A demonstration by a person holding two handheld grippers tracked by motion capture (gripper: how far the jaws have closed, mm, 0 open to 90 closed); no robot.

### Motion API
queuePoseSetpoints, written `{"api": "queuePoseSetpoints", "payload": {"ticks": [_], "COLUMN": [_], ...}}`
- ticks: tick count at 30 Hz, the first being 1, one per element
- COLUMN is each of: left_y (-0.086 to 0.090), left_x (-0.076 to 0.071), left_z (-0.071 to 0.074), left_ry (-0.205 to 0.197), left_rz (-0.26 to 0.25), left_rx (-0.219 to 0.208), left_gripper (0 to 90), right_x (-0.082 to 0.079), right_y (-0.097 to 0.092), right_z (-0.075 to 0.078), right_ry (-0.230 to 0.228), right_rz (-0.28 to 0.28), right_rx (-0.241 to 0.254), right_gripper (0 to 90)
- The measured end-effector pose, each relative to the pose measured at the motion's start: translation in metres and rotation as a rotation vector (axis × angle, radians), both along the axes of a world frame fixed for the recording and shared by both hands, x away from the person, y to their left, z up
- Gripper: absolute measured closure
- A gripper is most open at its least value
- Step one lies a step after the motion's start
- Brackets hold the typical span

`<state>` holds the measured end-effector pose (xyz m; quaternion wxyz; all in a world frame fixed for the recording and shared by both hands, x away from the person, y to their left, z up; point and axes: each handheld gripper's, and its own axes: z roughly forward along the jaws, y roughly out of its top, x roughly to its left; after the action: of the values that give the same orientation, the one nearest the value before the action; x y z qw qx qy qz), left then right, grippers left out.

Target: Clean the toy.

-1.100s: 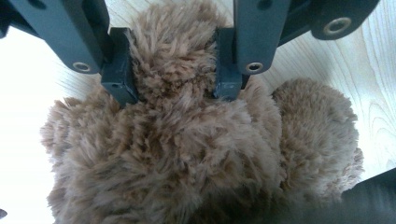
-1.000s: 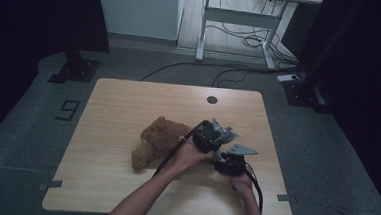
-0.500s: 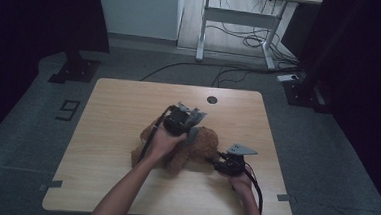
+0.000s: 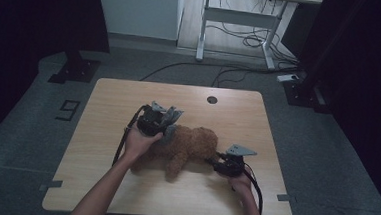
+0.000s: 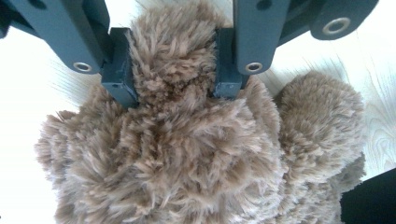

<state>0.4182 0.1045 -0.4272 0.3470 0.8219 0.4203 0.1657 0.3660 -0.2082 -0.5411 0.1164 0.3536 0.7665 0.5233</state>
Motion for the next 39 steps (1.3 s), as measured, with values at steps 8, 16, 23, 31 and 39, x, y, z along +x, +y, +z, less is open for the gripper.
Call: {"api": "queuePoseSetpoints", "payload": {"ticks": [8,16,23,31,39], "left_y": [-0.002,0.009,0.006,0.012,0.012], "left_x": [-0.003,-0.018,-0.040,-0.060,-0.076], "left_z": [-0.011,-0.026,-0.035,-0.043,-0.050], "left_ry": [0.014,0.022,-0.043,-0.052,-0.078], "left_rz": [-0.018,-0.026,-0.052,-0.084,-0.110], "left_rx": [0.025,-0.066,-0.057,-0.119,-0.131], "left_gripper": [78.7,79.3,79.5,79.6,79.7], "right_x": [0.000,-0.001,-0.006,0.011,0.017], "right_y": [-0.001,-0.009,-0.028,-0.005,0.020], "right_z": [0.001,0.007,0.024,0.045,0.033], "right_ry": [0.004,0.012,-0.029,0.025,0.087], "right_rz": [-0.002,-0.025,-0.090,-0.090,-0.061], "right_rx": [-0.002,0.012,0.127,0.106,0.017], "right_gripper": [53.9,37.9,33.4,13.3,5.6]}}
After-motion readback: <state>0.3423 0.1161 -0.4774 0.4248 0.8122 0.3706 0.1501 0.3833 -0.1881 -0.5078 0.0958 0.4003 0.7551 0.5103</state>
